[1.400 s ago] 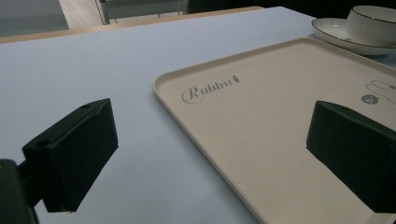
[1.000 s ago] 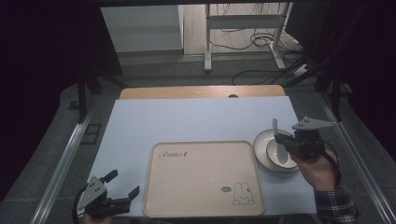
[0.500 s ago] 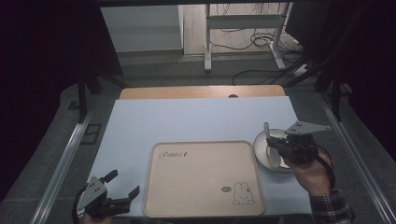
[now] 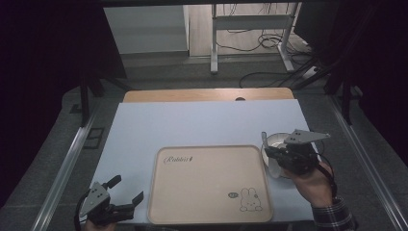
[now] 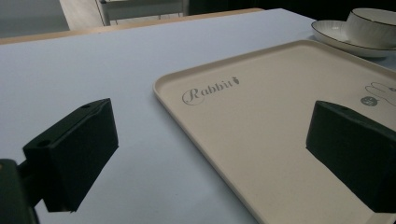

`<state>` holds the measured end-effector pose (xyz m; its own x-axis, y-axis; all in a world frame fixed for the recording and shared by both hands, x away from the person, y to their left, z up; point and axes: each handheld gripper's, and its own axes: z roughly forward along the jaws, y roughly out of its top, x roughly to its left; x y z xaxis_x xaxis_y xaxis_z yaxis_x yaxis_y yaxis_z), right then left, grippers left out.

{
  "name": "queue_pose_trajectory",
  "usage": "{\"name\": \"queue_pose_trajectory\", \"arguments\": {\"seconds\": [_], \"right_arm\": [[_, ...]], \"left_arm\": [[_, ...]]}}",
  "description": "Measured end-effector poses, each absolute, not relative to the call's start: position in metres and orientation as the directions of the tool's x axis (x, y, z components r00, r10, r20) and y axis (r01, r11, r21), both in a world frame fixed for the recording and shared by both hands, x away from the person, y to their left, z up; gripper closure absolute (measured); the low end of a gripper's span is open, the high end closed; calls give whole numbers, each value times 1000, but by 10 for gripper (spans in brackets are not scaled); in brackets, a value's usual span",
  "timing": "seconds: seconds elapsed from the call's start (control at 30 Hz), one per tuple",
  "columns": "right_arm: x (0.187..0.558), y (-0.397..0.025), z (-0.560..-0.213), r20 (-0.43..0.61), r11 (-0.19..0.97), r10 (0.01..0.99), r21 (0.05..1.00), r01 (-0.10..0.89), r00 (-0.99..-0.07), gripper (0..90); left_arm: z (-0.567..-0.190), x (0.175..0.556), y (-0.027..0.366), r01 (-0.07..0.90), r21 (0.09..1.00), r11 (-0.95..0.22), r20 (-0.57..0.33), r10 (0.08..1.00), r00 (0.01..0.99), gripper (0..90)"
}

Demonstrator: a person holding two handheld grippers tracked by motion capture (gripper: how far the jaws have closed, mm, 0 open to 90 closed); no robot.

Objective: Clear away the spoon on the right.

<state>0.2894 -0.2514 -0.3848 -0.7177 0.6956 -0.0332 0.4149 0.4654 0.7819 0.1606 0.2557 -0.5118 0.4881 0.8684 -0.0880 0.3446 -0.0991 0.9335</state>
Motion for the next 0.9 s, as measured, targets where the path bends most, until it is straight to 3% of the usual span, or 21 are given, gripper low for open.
{"name": "queue_pose_trajectory", "arguments": {"seconds": [0.9], "right_arm": [[278,-225,-430,45,508,639,725,465,-768,866]], "left_arm": [[-512,160,256,344,934,-97,-91,867,490,21]]}}
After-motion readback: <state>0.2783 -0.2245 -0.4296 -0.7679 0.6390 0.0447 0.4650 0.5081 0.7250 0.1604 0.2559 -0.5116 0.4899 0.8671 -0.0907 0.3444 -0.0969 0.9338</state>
